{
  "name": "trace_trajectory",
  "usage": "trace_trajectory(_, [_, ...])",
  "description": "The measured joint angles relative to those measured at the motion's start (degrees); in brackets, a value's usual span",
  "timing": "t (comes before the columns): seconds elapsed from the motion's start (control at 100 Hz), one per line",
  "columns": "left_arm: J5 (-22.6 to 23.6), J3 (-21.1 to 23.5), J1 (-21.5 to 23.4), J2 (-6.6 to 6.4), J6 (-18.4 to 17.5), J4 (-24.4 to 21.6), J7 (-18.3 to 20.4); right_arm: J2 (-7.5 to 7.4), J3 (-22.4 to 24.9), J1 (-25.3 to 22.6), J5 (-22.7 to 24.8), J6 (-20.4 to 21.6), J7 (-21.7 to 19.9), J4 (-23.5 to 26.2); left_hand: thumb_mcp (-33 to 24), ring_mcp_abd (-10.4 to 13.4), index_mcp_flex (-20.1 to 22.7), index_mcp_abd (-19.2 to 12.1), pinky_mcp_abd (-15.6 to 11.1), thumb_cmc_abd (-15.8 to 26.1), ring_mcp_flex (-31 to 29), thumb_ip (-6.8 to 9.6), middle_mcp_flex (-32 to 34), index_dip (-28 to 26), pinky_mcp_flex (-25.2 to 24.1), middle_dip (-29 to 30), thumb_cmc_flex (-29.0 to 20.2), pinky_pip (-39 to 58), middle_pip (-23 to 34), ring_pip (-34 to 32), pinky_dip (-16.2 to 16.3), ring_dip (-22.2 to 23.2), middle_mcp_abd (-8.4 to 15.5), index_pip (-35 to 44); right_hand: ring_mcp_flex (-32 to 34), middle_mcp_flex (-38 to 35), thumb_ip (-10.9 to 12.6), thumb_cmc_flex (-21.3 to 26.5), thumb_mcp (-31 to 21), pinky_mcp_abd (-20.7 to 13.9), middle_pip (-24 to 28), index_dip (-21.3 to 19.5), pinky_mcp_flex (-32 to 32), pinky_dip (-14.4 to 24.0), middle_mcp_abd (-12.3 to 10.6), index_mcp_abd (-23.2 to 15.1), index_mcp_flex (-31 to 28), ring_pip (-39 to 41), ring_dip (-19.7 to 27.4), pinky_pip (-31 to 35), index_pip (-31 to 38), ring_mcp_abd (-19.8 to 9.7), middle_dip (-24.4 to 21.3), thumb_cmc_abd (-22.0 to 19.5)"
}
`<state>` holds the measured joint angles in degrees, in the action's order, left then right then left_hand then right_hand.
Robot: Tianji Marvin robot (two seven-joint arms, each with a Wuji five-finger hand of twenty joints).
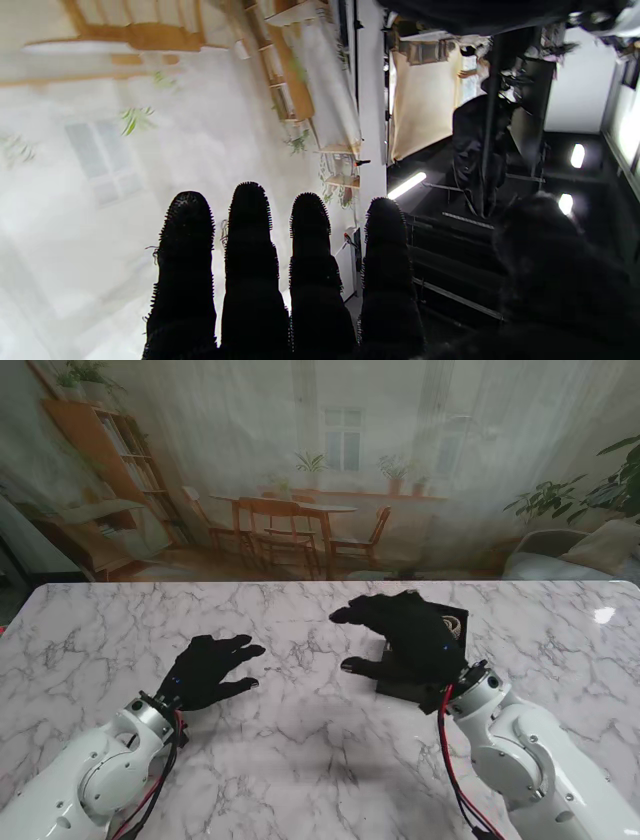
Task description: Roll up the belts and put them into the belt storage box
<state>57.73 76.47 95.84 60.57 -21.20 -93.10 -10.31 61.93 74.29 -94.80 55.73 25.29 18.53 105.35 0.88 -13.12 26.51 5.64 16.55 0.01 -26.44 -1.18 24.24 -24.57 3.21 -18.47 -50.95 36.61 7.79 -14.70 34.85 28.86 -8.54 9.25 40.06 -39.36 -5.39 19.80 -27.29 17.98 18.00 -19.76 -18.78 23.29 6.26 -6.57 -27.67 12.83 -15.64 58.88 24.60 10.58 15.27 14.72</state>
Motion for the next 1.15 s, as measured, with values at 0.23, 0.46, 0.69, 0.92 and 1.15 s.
trace_trajectory(0.23, [-7.1, -3.1, -1.7, 0.64, -0.1, 2.5, -0.2, 1.57, -8.2, 1.8, -4.6, -1.4, 5.0, -9.4, 0.0, 0.3, 0.9, 0.0, 0.0, 0.0, 0.7, 0.00, -0.1, -1.9, 0.0, 0.0, 0.0, 0.0, 0.0, 0.0, 0.0, 0.2, -0.4, 2.3, 0.6, 0.8, 0.9, 0.6, 0.4, 0.0, 2.1, -1.2, 0.0, 0.0, 0.0, 0.0, 0.0, 0.0, 0.0, 0.0, 2.4, -2.2, 0.6, -0.7])
trace_trajectory(0.46, [-9.2, -4.8, -4.2, 1.46, 1.5, 7.7, -1.3, 2.78, -10.9, 2.4, -7.6, -6.1, 6.5, -16.4, 0.0, 0.3, 1.7, 0.6, 0.0, 0.0, 0.5, 0.00, 5.1, -1.9, 0.0, -0.9, 0.0, 0.6, 3.3, 0.0, 0.1, 1.2, -0.1, 3.3, 0.6, 1.6, 1.0, 0.6, -1.4, 0.1, 3.1, -1.2, 0.7, 0.0, 0.9, 0.9, 0.1, 0.0, 0.0, 0.0, 3.8, -2.2, 0.7, -0.7])
trace_trajectory(0.69, [-8.3, -4.7, -4.3, 1.45, 2.2, 8.0, -0.7, 2.79, -11.0, 2.8, -8.1, -7.0, 4.7, -17.8, 0.0, 0.3, 1.8, 0.6, 0.0, 0.0, 0.5, 0.00, 5.7, -2.0, 0.0, -1.3, 0.0, 1.2, 4.4, 0.0, 0.1, 1.5, -0.1, 3.6, 0.6, 1.6, 1.0, 0.6, -2.6, 0.1, 3.7, -1.3, 1.0, 0.0, 0.8, 0.9, 0.1, 0.0, 0.0, 0.0, 3.8, -2.2, 0.7, -0.7])
trace_trajectory(0.92, [-8.5, -5.7, -6.4, 1.43, 2.9, 10.3, -0.8, 2.92, -11.8, 5.4, -9.8, -6.9, 4.3, -20.5, 0.0, 0.3, 1.8, 0.6, 0.0, 0.0, 0.5, 0.00, 5.7, -2.0, 0.0, -1.8, 0.0, 1.2, 4.4, 0.0, 0.1, 1.6, -0.1, 3.6, 0.6, 1.6, 1.0, 0.6, -3.3, -1.1, 3.7, -1.3, 1.3, -0.2, 0.3, 0.9, 0.1, 0.0, 0.0, 0.5, 4.4, -2.2, 0.7, -0.7])
trace_trajectory(1.15, [-8.4, -6.3, -8.3, 1.43, 3.7, 12.4, -0.8, 3.24, -12.7, 8.4, -10.5, -6.3, 4.7, -23.9, 0.0, 0.2, 1.8, 0.6, 0.0, 0.0, 0.5, 0.00, 5.7, -1.9, 0.0, -1.8, 0.0, 1.2, 4.4, 0.0, 0.1, 1.6, -0.1, 3.6, 0.6, 1.6, 1.0, 0.6, -3.5, -1.7, 3.8, -1.3, 1.3, -0.1, 0.2, 0.9, 0.1, 0.0, 0.0, 0.6, 4.4, -2.7, 0.7, -0.7])
